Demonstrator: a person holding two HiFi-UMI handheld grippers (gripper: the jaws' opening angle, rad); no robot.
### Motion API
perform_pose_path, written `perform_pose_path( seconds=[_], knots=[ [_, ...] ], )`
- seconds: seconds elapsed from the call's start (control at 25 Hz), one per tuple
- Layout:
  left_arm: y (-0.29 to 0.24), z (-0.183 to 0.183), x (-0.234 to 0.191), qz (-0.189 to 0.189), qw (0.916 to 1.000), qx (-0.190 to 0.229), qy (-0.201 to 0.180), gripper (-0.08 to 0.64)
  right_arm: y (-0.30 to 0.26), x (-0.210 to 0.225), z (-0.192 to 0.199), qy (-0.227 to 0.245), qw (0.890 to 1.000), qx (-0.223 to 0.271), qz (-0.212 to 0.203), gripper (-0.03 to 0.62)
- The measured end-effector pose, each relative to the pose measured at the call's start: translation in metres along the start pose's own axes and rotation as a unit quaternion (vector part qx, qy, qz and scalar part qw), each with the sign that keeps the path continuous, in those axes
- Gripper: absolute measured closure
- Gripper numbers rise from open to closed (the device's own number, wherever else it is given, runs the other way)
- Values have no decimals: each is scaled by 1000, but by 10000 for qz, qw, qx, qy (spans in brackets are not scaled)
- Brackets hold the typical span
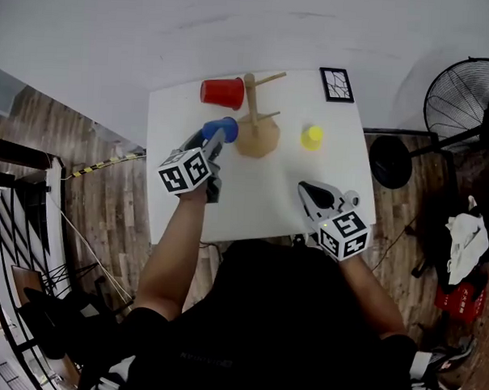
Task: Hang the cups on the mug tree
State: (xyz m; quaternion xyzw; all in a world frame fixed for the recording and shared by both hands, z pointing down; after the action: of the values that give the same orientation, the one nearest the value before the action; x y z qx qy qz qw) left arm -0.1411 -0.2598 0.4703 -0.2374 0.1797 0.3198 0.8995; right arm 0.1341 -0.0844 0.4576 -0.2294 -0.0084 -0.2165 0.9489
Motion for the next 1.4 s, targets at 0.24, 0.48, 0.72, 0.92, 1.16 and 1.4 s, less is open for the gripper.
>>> perform_pose_path(
  seconds=[0.24,0.48,0.72,0.92,1.16,1.4],
  knots=[
    [-19,3,1,55,9997,-224,-124,321,7,4,4,-37,9999,-33,142,586],
    [-30,6,1,64,9990,-373,-249,321,13,7,6,-60,9996,-69,249,586],
    [-39,12,3,89,9978,-569,-343,320,15,10,9,-74,9995,-104,296,586],
    [-38,17,5,87,9970,-676,-367,310,15,11,9,-64,9996,-111,265,586],
    [-31,22,2,6,9967,-718,-377,304,12,11,9,-39,9997,-112,192,586],
    [-23,25,2,-62,9969,-712,-330,304,10,8,9,1,9999,-82,89,586]
  ],
)
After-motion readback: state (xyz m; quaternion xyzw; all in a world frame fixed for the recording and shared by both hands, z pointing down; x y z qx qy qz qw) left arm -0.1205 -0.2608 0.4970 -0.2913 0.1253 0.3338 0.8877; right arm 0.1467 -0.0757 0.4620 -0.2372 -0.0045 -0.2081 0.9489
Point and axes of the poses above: the fingertips, and each gripper's own axes: y backward along the fingers, x to its right, z out of its underside, the point moved 8 cm from there along y, backward along the fingers, and after that the axes turned 9 degrees about z, right-handed, at the moved point
